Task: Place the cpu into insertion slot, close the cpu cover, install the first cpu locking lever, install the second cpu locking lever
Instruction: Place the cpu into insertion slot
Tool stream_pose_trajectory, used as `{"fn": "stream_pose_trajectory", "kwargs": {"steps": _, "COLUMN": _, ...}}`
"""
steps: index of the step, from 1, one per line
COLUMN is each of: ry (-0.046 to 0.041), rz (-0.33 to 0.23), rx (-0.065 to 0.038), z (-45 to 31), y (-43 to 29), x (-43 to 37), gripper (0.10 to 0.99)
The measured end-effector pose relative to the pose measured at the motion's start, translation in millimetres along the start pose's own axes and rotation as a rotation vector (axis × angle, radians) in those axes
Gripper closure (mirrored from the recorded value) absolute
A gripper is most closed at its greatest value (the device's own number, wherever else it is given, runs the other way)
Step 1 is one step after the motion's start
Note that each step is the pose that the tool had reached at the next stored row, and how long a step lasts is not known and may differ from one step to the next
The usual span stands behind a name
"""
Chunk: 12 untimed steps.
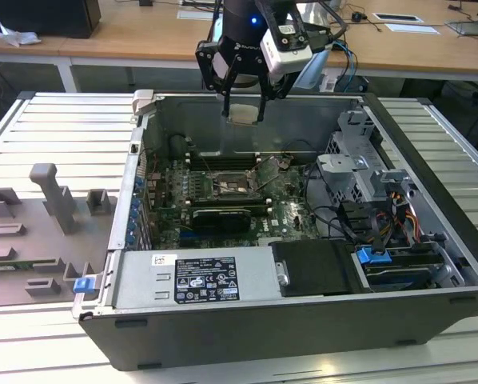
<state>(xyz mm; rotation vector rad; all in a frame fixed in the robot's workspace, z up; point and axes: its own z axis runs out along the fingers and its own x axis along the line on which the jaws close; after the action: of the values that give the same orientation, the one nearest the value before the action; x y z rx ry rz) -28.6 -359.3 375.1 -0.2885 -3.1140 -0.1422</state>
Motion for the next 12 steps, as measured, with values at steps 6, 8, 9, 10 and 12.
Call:
{"fn": "stream_pose_trajectory", "kwargs": {"steps": 6, "ry": -0.0010, "rz": 0.011, "rx": 0.000, "z": 0.0, "y": 0.0, "x": 0.0, "gripper": 0.545}}
{"fn": "stream_pose_trajectory", "kwargs": {"steps": 8, "ry": -0.0013, "rz": 0.015, "rx": 0.000, "z": 0.0, "y": 0.0, "x": 0.0, "gripper": 0.545}}
{"fn": "stream_pose_trajectory", "kwargs": {"steps": 9, "ry": -0.0015, "rz": 0.016, "rx": 0.000, "z": 0.0, "y": 0.0, "x": 0.0, "gripper": 0.545}}
{"fn": "stream_pose_trajectory", "kwargs": {"steps": 10, "ry": -0.0017, "rz": 0.019, "rx": 0.000, "z": 0.0, "y": 0.0, "x": 0.0, "gripper": 0.545}}
{"fn": "stream_pose_trajectory", "kwargs": {"steps": 12, "ry": -0.0019, "rz": 0.022, "rx": 0.000, "z": 0.0, "y": 0.0, "x": 0.0, "gripper": 0.545}}
